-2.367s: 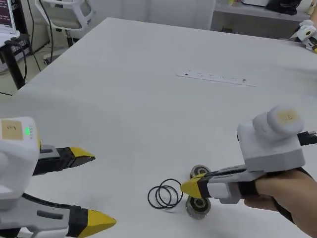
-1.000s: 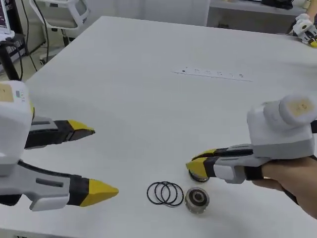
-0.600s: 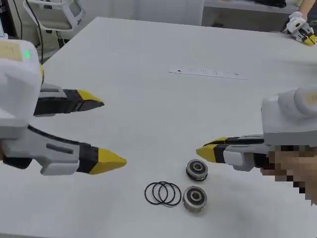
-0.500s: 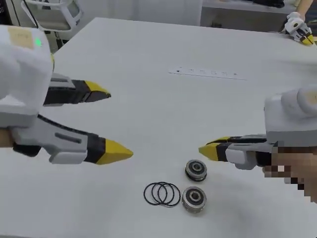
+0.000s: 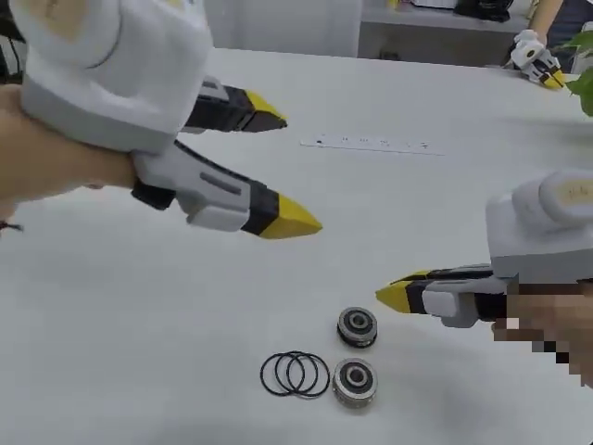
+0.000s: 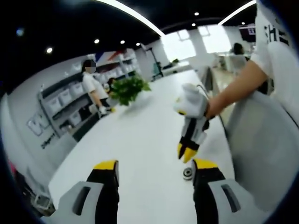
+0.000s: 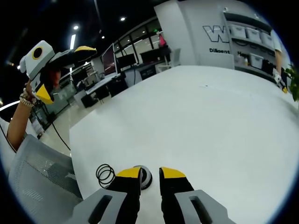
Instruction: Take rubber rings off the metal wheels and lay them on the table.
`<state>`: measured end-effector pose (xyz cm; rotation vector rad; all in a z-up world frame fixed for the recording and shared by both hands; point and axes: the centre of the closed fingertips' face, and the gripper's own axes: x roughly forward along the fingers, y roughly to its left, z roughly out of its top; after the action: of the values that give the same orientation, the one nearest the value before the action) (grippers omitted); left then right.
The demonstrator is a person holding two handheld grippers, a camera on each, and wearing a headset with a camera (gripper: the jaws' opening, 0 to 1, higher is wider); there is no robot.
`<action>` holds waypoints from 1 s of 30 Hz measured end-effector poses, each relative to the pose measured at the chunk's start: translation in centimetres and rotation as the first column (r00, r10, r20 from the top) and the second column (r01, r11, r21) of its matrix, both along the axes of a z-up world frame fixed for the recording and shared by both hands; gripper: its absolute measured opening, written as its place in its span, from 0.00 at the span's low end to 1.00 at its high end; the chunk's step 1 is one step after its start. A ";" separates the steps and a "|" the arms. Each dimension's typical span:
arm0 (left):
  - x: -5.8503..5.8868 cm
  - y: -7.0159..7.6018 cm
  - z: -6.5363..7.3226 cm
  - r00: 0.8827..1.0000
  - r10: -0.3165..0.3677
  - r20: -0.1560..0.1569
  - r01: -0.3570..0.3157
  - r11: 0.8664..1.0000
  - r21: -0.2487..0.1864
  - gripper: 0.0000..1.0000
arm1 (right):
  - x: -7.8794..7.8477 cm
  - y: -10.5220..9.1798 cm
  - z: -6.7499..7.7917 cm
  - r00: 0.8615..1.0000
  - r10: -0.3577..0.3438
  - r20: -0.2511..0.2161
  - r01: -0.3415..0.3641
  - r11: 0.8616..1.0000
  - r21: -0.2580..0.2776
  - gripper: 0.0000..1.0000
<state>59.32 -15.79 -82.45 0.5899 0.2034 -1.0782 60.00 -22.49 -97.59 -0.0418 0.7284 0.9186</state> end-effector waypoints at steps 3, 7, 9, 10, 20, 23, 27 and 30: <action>0.1 -1.5 -0.2 0.999 -0.043 0.010 0.043 0.999 0.013 0.62 | -0.1 -0.1 -0.2 1.000 -0.002 -0.004 0.002 1.000 -0.005 0.12; 0.3 -3.3 -1.2 0.996 -0.089 -0.002 0.089 0.996 0.014 0.61 | -0.1 -0.2 -0.3 1.000 -0.002 -0.009 0.002 1.000 -0.007 0.12; 0.5 -4.1 -1.8 0.995 -0.100 0.006 0.099 0.995 0.014 0.60 | -0.1 -0.3 -0.4 1.000 -0.002 -0.012 0.002 1.000 -0.010 0.12; 0.7 -4.6 -2.2 0.994 -0.105 0.006 0.105 0.994 0.000 0.59 | -0.2 -0.4 -0.5 1.000 -0.001 -0.013 0.001 1.000 -0.011 0.12; 1.5 -5.7 -7.9 0.986 -0.052 -0.159 0.030 0.990 -0.140 0.53 | -0.1 -0.6 -0.8 1.000 -0.006 -0.021 0.005 1.000 -0.018 0.12; 1.4 -5.1 -10.4 0.982 -0.042 -0.182 0.027 0.996 -0.082 0.48 | -0.3 -0.6 -1.2 1.000 -0.001 -0.031 0.000 1.000 -0.025 0.12; 1.3 -4.9 -12.3 0.979 -0.044 -0.199 0.034 0.998 -0.056 0.48 | -0.5 -0.6 -1.7 0.999 0.017 -0.037 -0.018 0.999 -0.043 0.12; 1.0 -5.2 -13.5 0.972 -0.051 -0.229 0.040 0.998 -0.051 0.42 | -1.0 -0.3 -2.3 0.997 0.041 -0.063 -0.044 0.998 -0.049 0.13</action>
<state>60.31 -20.98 -95.99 0.4288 0.3672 -1.1924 58.95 -22.81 -99.91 -0.0743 0.8109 0.9450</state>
